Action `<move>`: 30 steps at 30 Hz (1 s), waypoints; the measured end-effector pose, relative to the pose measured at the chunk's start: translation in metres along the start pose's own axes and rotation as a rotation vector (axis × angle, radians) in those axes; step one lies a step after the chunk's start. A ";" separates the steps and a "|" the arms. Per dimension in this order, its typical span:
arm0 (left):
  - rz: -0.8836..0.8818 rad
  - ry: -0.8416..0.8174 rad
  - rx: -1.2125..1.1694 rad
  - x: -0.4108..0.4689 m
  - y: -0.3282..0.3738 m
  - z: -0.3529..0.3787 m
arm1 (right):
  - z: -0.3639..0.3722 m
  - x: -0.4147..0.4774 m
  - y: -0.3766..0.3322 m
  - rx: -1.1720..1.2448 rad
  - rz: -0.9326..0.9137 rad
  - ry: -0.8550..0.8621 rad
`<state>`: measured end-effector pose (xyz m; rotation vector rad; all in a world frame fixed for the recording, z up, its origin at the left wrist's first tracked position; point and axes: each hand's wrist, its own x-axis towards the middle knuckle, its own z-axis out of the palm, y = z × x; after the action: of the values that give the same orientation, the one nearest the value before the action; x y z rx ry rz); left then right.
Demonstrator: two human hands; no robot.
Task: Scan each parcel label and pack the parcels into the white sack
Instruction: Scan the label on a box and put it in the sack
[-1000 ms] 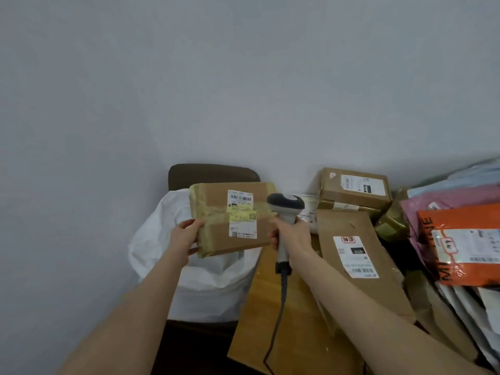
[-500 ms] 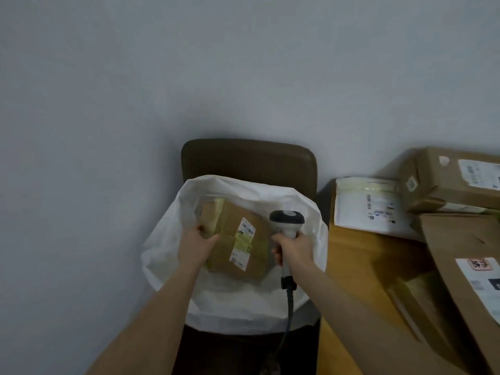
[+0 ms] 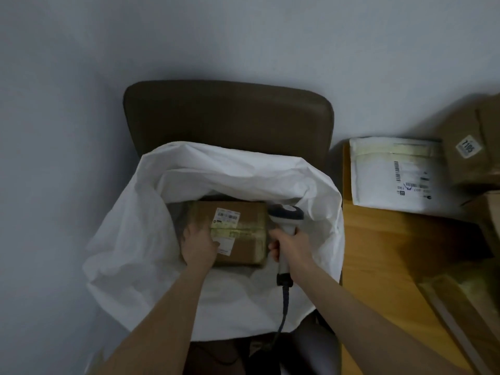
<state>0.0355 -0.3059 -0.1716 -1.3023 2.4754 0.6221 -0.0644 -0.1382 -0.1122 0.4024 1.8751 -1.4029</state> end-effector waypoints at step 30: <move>0.451 0.134 0.042 -0.325 0.249 -0.057 | -0.298 -0.238 -0.006 0.231 -0.094 -0.071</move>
<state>0.0075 0.0225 0.0780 -0.7916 2.9012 0.5895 -0.0201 0.1760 0.0992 0.3752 1.6995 -1.6832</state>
